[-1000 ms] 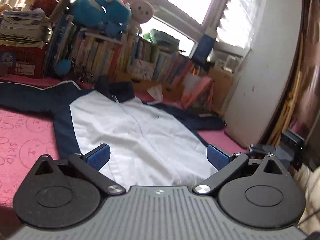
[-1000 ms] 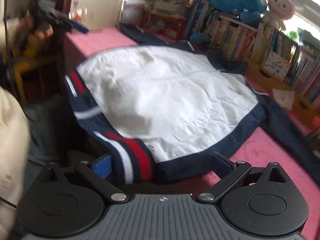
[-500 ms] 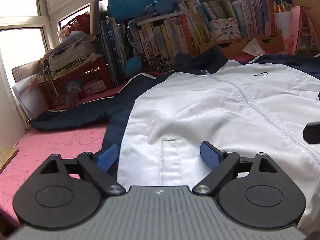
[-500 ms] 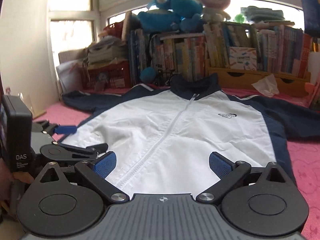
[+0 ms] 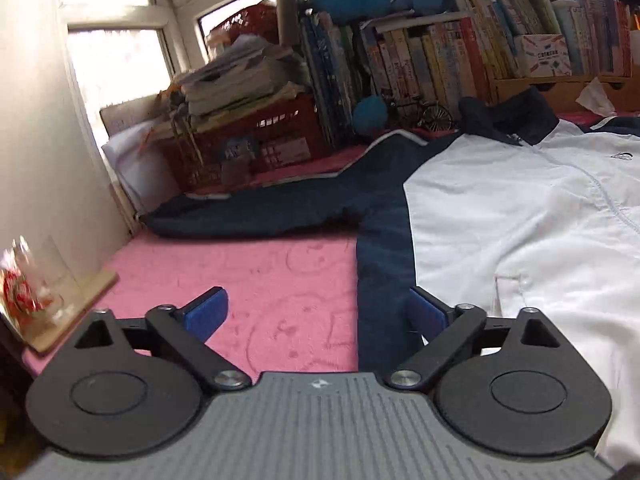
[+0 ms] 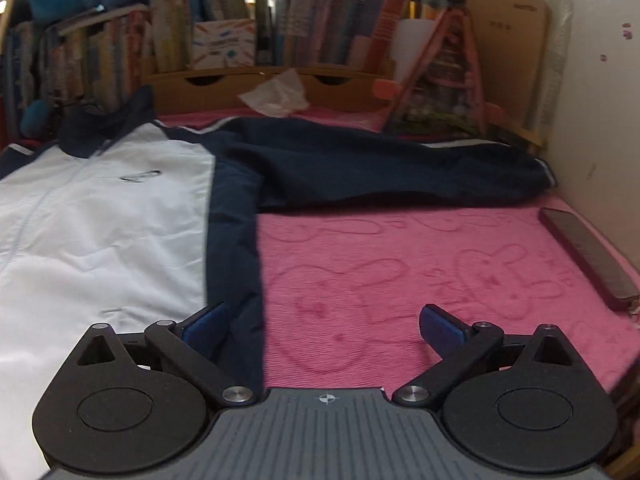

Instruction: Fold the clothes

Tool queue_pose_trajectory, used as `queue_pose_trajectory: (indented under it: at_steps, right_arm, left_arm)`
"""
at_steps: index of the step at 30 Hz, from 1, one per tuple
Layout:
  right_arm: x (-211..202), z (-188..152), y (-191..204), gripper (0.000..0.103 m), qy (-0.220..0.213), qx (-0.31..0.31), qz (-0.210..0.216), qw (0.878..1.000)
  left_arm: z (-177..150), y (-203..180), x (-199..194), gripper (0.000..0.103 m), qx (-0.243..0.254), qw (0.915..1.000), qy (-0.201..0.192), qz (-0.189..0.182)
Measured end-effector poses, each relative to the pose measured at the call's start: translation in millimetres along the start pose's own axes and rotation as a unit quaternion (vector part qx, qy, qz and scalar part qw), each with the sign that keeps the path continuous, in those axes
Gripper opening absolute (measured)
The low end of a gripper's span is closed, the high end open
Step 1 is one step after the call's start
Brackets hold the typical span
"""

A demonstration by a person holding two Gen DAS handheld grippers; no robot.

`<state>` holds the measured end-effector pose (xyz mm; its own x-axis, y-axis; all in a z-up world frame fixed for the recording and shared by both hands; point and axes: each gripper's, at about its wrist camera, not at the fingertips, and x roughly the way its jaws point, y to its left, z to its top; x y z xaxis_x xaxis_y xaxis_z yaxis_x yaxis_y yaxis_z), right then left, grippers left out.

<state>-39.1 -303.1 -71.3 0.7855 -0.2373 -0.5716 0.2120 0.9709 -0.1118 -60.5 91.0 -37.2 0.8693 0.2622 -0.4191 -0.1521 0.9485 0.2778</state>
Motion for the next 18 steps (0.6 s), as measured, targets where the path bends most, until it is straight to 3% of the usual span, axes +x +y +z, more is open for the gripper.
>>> queue_pose_trajectory:
  at_steps: [1, 3, 4, 6, 7, 8, 9, 12, 14, 16, 18]
  right_arm:
    - [-2, 6, -3, 0.089, -0.003, -0.004, -0.010, 1.000]
    - [-8, 24, 12, 0.087, -0.011, -0.010, 0.060, 0.998]
    - [-11, 33, 21, 0.080, -0.014, -0.013, 0.100, 0.995]
    - [3, 47, 51, 0.066, 0.007, -0.028, 0.161, 0.987]
    - [10, 53, 67, 0.057, 0.019, -0.036, 0.190, 0.981]
    - [23, 58, 80, 0.053, 0.028, -0.041, 0.206, 0.977]
    - [36, 63, 91, 0.047, 0.036, -0.045, 0.219, 0.974]
    - [75, 77, 127, 0.042, 0.059, -0.057, 0.257, 0.963]
    - [100, 91, 147, 0.041, 0.044, -0.074, 0.252, 0.964]
    - [125, 107, 164, 0.041, 0.027, -0.090, 0.235, 0.968]
    - [152, 124, 176, 0.043, 0.012, -0.099, 0.210, 0.973]
  left_arm:
    - [12, -4, -4, 0.086, 0.007, 0.9994, -0.019, -0.027]
    - [35, -17, -2, 0.085, 0.002, 0.9942, -0.029, -0.103]
    - [42, -29, 7, 0.082, 0.001, 0.9895, -0.020, -0.143]
    - [55, -55, 27, 0.057, 0.002, 0.9769, -0.001, -0.214]
    - [57, -70, 44, 0.049, 0.019, 0.9754, 0.016, -0.219]
    - [59, -82, 63, 0.040, 0.032, 0.9738, 0.031, -0.223]
    - [61, -89, 84, 0.037, 0.028, 0.9736, 0.041, -0.223]
    - [74, -100, 142, 0.037, 0.025, 0.9761, 0.062, -0.206]
    - [89, -101, 174, 0.037, 0.032, 0.9816, 0.067, -0.176]
    - [102, -105, 208, 0.038, 0.046, 0.9905, 0.062, -0.113]
    - [113, -101, 236, 0.039, 0.045, 0.9933, 0.068, -0.082]
